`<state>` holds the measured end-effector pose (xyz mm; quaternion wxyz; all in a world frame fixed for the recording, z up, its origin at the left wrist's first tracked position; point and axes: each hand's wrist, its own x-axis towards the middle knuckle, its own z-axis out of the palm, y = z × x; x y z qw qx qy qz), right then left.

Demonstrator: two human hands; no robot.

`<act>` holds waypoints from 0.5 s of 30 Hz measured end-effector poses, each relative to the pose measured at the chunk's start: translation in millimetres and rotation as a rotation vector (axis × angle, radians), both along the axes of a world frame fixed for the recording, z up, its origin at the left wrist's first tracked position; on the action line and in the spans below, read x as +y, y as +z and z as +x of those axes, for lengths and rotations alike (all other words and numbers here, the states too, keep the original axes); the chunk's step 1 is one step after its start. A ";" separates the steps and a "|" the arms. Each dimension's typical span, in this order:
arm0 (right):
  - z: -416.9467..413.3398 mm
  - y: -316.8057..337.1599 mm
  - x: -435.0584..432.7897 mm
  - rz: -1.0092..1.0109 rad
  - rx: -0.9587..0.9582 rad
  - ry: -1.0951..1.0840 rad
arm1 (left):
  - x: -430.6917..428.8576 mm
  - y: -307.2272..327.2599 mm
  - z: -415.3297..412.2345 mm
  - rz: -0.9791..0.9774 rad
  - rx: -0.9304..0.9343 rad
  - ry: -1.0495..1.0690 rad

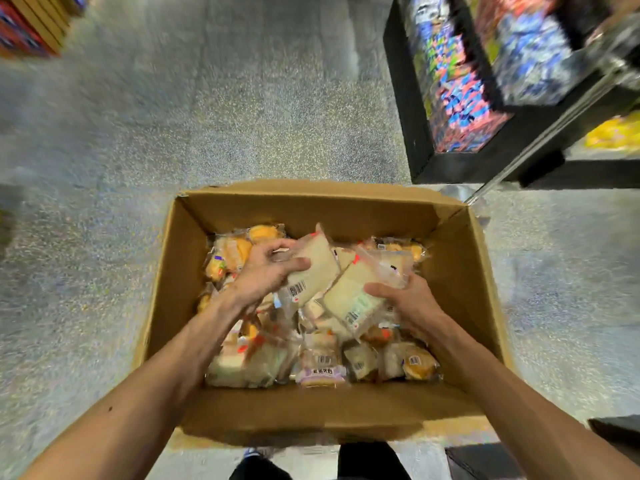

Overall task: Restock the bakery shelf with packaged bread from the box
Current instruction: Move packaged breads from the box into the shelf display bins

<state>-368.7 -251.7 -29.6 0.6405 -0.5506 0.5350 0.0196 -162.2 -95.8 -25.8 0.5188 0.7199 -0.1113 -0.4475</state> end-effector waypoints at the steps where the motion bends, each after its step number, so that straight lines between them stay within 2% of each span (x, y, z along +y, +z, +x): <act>1: -1.2 12.4 9.0 -0.012 -0.041 -0.050 | 2.4 12.6 -0.9 -0.049 -0.032 -0.023; 3: -8.4 39.0 28.5 -0.053 -0.080 -0.159 | 7.6 37.1 -7.3 -0.169 -0.126 -0.103; 5: -20.0 68.1 49.9 -0.069 -0.127 -0.281 | 14.8 66.2 -19.3 -0.298 -0.249 -0.267; 8: -45.9 108.4 80.7 -0.068 -0.215 -0.354 | 31.0 96.0 -41.6 -0.463 -0.339 -0.510; 12: -88.8 155.9 114.4 -0.098 -0.354 -0.542 | 46.5 130.6 -74.4 -0.707 -0.812 -0.780; 15: -129.5 188.1 141.6 -0.149 -0.402 -0.625 | 49.8 156.0 -105.1 -0.848 -1.036 -0.909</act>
